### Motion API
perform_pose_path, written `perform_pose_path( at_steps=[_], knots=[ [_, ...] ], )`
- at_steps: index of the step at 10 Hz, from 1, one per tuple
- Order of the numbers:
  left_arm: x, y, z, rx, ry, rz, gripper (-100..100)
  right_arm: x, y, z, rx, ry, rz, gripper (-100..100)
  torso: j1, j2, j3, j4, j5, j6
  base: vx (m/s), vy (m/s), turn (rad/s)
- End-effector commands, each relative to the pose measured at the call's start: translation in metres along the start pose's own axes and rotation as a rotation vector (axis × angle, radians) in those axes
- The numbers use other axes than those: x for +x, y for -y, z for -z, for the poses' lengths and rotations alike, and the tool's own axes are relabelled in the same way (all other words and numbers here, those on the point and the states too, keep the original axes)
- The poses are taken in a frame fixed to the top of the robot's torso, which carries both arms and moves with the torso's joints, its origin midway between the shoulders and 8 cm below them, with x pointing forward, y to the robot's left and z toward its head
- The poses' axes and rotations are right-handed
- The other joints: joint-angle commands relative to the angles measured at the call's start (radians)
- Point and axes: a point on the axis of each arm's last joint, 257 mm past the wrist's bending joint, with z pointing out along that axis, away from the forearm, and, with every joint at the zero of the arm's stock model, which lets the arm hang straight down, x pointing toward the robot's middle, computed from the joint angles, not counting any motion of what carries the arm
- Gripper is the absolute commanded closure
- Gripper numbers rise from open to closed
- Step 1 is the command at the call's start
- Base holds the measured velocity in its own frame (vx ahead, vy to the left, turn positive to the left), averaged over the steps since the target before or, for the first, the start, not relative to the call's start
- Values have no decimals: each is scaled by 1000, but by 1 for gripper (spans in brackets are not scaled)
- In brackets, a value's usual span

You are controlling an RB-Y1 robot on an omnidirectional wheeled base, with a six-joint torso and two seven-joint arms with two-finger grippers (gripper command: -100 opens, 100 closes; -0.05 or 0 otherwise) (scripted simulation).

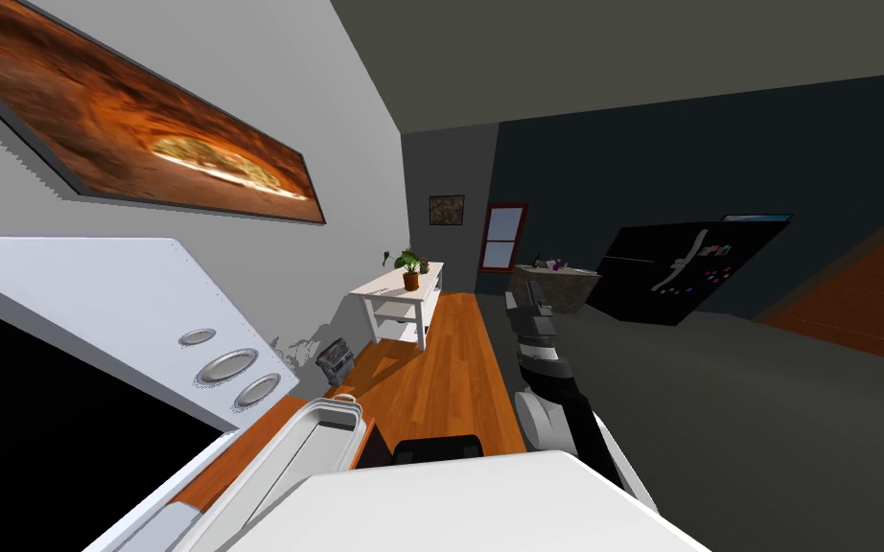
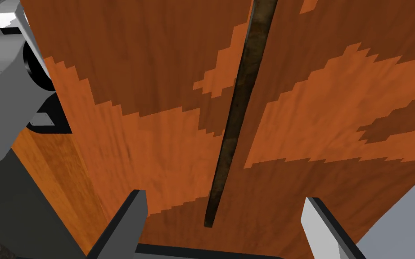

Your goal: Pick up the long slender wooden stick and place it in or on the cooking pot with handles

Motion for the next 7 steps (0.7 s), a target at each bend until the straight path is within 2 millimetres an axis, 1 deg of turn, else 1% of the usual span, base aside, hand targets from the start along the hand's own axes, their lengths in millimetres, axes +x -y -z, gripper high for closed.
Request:
perform_pose_path(
  at_steps=[1,2,4,7],
  knots=[
    [15,0,1,8,-45,-32,-100,0,0,0,0,0,0,0,0,0,0,0,0,0,62,0,25],
    [15,0,1,8,-45,-32,-100,0,0,0,0,0,0,0,0,0,0,0,0,0,43,-4,10],
    [28,0,2,18,-92,-69,-100,0,0,0,0,0,0,0,0,1,1,0,0,0,45,-4,21],
    [41,-3,3,31,-147,-125,-100,0,0,0,0,0,0,0,0,0,0,0,0,0,53,-5,28]
  ],
)
